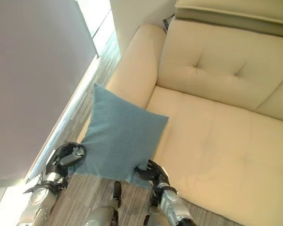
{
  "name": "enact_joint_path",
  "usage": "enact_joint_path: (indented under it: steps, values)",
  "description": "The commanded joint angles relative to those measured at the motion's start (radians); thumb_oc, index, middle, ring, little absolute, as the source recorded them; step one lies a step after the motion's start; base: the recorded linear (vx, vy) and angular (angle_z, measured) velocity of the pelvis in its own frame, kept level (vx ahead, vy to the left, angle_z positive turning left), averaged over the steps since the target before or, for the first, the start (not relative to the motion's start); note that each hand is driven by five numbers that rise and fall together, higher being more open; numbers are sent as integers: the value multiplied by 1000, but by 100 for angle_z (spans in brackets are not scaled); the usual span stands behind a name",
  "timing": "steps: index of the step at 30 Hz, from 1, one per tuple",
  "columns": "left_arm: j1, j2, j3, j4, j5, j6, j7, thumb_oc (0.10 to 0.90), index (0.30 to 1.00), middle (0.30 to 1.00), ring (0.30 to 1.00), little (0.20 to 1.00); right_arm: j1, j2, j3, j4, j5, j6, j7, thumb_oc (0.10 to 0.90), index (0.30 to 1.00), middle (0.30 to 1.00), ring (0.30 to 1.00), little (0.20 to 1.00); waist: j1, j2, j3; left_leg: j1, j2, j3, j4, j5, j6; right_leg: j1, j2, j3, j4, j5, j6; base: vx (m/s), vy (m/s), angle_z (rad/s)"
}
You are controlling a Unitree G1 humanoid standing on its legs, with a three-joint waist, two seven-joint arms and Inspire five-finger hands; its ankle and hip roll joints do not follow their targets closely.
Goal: Pick up all the scattered cushions and arrange them neatly on the sofa.
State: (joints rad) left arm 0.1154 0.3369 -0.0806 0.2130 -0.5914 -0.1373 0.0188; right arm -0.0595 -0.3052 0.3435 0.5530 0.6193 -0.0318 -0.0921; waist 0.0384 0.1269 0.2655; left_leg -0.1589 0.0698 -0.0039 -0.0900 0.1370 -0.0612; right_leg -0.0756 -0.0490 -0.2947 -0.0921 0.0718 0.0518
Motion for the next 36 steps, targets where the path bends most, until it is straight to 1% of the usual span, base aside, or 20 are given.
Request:
enact_joint_path:
  steps: [1, 4, 10, 11, 13, 16, 17, 19, 20, 21, 22, 23, 24, 26, 27, 28, 29, 32, 34, 36]
  values:
    - [35, 59, 10, -98, -50, -67, -3, 400, 300, 300, 300, 300, -79, 142, 61, -321, 66, -114, 132, 400, 300, 300, 300, 300, 30, -88, -61, 80, -66, 41, 3, -162, 28, -6, -93, 66, 5, -89, 92, 101, 38, 5]
    - [76, 47, -5, -100, -46, -40, -21, 400, 300, 300, 300, 300, 1, 114, 11, -415, 50, -118, 134, 400, 300, 300, 300, 300, 12, -116, -83, 110, -70, 57, 7, -185, 42, 15, -94, 88, 5, -91, 100, 98, 85, -3]
    - [106, 26, -52, -114, -53, -14, -38, 400, 300, 300, 300, 300, 84, 81, -76, -505, -32, -131, 104, 400, 300, 300, 300, 300, -36, -139, -109, 164, -75, 92, 17, -219, 62, 40, -91, 136, 5, -83, 110, 51, 74, -23]
    - [106, 26, -52, -114, -53, -14, -38, 400, 300, 300, 300, 300, 84, 80, -76, -505, -32, -131, 104, 400, 300, 300, 300, 300, -35, -139, -109, 164, -75, 92, 17, -219, 62, 40, -91, 136, 5, -83, 110, 36, 72, -27]
    - [101, 15, -93, -127, -74, -1, -51, 400, 300, 300, 300, 300, 122, 74, -112, -528, -59, -134, 97, 400, 300, 300, 300, 300, -67, -153, -118, 183, -74, 121, 47, -244, 72, 44, -88, 180, 5, -72, 116, 21, 80, -36]
    - [77, -2, -128, -133, -124, 2, -44, 400, 300, 300, 300, 300, 145, 71, -136, -540, -74, -137, 87, 400, 300, 300, 300, 300, -90, -164, -126, 189, -73, 139, 58, -257, 80, 34, -81, 221, 5, -57, 122, -20, 30, -52]
    - [65, 0, -143, -139, -125, 3, -43, 400, 300, 300, 300, 300, 151, 69, -145, -544, -84, -137, 80, 400, 300, 300, 300, 300, -99, -167, -128, 192, -73, 149, 58, -259, 83, 30, -78, 235, 5, -49, 127, -18, 17, -42]
    - [56, 2, -153, -146, -126, 3, -43, 400, 300, 300, 300, 300, 157, 68, -151, -548, -89, -136, 79, 400, 300, 300, 300, 300, -105, -168, -130, 197, -71, 159, 56, -261, 86, 27, -75, 249, 5, -43, 130, -34, -9, -45]
    - [36, 6, -178, -160, -122, 1, -45, 400, 300, 300, 300, 300, 167, 65, -162, -560, -99, -140, 75, 400, 300, 300, 300, 300, -125, -170, -125, 204, -63, 179, 57, -262, 91, 10, -69, 277, 31, -34, 140, -45, -26, -52]
    - [35, 6, -178, -160, -122, 0, -45, 400, 300, 300, 300, 300, 168, 65, -162, -560, -99, -140, 75, 400, 300, 300, 300, 300, -123, -170, -126, 203, -63, 180, 57, -262, 91, 8, -69, 278, 32, -34, 140, -84, -51, -57]
    - [19, 8, -195, -165, -121, -1, -46, 400, 300, 300, 300, 300, 172, 59, -165, -563, -103, -141, 75, 400, 300, 300, 300, 300, -131, -171, -120, 199, -56, 190, 63, -261, 94, -9, -66, 297, 66, -40, 141, -144, -81, -65]
    - [-3, 13, -214, -176, -117, -3, -45, 400, 300, 300, 300, 300, 166, 49, -171, -562, -119, -146, 69, 400, 300, 300, 300, 300, -138, -164, -109, 198, -42, 208, 67, -260, 97, -22, -59, 302, 120, -59, 138, -149, -85, -64]
    - [-3, 14, -214, -176, -117, -3, -45, 400, 300, 300, 300, 300, 165, 50, -171, -561, -119, -146, 69, 400, 300, 300, 300, 300, -137, -165, -112, 193, -42, 210, 67, -257, 97, -28, -60, 304, 120, -57, 138, -163, -108, -60]
    - [-15, 21, -228, -188, -120, -4, -48, 400, 300, 300, 300, 300, 159, 43, -170, -558, -121, -145, 66, 400, 300, 300, 300, 300, -138, -157, -111, 190, -26, 225, 65, -248, 93, -15, -65, 282, 160, -82, 127, -118, -146, -51]
    - [-15, 20, -239, -188, -132, -1, -62, 400, 300, 300, 300, 300, 155, 45, -165, -553, -117, -146, 71, 400, 300, 300, 300, 300, -130, -154, -128, 182, -18, 243, 64, -235, 85, 21, -74, 261, 142, -93, 123, -46, -371, -49]
    - [6, 15, -258, -178, -125, 8, -81, 400, 300, 300, 300, 300, 170, 40, -168, -559, -132, -148, 73, 400, 300, 300, 300, 300, -118, -154, -152, 183, -9, 240, 54, -214, 64, 54, -71, 236, 105, -119, 109, -13, -338, -48]
    - [6, 15, -258, -178, -125, 8, -81, 400, 300, 300, 300, 300, 170, 40, -168, -559, -132, -148, 73, 400, 300, 300, 300, 300, -118, -154, -152, 183, -9, 240, 54, -214, 64, 54, -71, 235, 105, -119, 109, 50, -324, -41]
    - [17, -2, -272, -158, -130, 15, -81, 400, 300, 300, 300, 300, 189, 32, -184, -583, -142, -153, 66, 400, 300, 300, 300, 300, -135, -141, -157, 187, 23, 231, 54, -194, 29, 68, -42, 230, 85, -141, 84, 22, -260, -5]
    - [5, -6, -285, -150, -127, 16, -81, 400, 300, 300, 300, 300, 191, 28, -195, -587, -131, -165, 58, 400, 300, 300, 300, 300, -153, -137, -153, 171, 48, 225, 91, -187, 4, 85, -25, 211, 65, -153, 65, -16, -235, 24]
    - [-2, -10, -293, -151, -132, 17, -81, 400, 300, 300, 300, 300, 187, 24, -205, -588, -126, -168, 47, 400, 300, 300, 300, 300, -163, -133, -151, 166, 67, 232, 127, -186, -7, 105, -16, 197, 51, -162, 52, -22, -185, 27]
